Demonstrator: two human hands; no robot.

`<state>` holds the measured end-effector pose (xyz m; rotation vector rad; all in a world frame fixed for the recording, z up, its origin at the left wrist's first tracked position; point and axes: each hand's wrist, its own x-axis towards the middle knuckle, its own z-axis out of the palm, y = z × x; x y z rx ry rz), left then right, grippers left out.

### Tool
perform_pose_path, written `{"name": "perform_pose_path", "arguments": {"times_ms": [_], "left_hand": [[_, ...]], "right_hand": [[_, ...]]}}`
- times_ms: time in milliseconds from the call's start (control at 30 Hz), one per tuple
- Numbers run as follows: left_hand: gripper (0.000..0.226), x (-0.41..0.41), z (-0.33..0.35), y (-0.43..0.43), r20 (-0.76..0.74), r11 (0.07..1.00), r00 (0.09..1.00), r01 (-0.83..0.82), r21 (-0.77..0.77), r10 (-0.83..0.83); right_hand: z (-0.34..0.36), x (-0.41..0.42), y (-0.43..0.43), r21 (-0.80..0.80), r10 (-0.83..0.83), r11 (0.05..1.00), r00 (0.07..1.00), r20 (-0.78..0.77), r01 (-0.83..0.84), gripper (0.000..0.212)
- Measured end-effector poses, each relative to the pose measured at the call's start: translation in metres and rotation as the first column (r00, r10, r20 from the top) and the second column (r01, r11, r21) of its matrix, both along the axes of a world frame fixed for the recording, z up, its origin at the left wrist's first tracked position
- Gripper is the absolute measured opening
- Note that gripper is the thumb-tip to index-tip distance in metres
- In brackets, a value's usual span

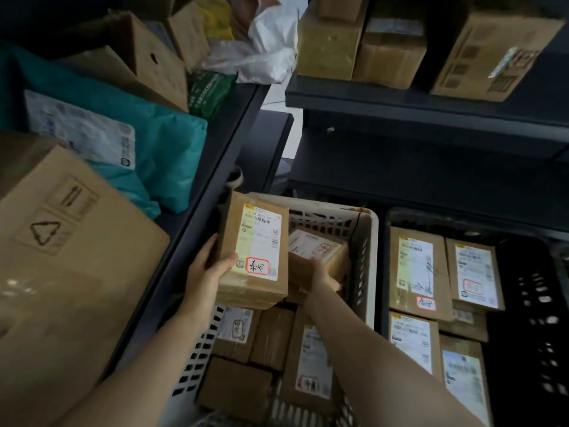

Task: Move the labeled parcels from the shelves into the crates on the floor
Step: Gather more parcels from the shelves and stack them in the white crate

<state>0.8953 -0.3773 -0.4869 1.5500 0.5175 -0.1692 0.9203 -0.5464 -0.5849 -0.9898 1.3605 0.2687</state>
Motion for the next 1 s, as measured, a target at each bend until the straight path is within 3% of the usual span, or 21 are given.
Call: {"name": "perform_pose_path", "arguments": {"times_ms": [367,567,767,867,1000], "left_hand": [[0.055,-0.010,-0.040,-0.008,0.000,0.995,0.995,-0.098,0.026,0.098],[0.054,-0.006,-0.046,-0.011,-0.022,0.987,0.987,-0.157,-0.017,0.157],[0.055,-0.005,-0.049,-0.017,-0.044,0.983,0.983,-0.182,-0.026,0.180],[0.056,-0.001,-0.046,-0.017,-0.049,0.984,0.984,-0.175,-0.015,0.174],[0.058,0.002,-0.041,-0.016,-0.048,0.987,0.986,-0.160,0.011,0.161]], "right_hand": [[-0.044,0.011,-0.050,0.199,0.225,0.949,0.968,0.110,-0.243,0.043],[-0.044,0.017,-0.058,0.216,0.327,0.912,0.935,0.136,-0.350,0.045],[-0.045,0.020,-0.036,0.186,0.193,0.961,0.978,0.078,-0.205,0.039],[-0.045,0.031,-0.026,0.088,0.398,0.909,0.911,0.106,-0.407,0.037],[-0.042,0.045,-0.025,-0.095,0.684,0.729,0.722,0.100,-0.678,0.048]]}}
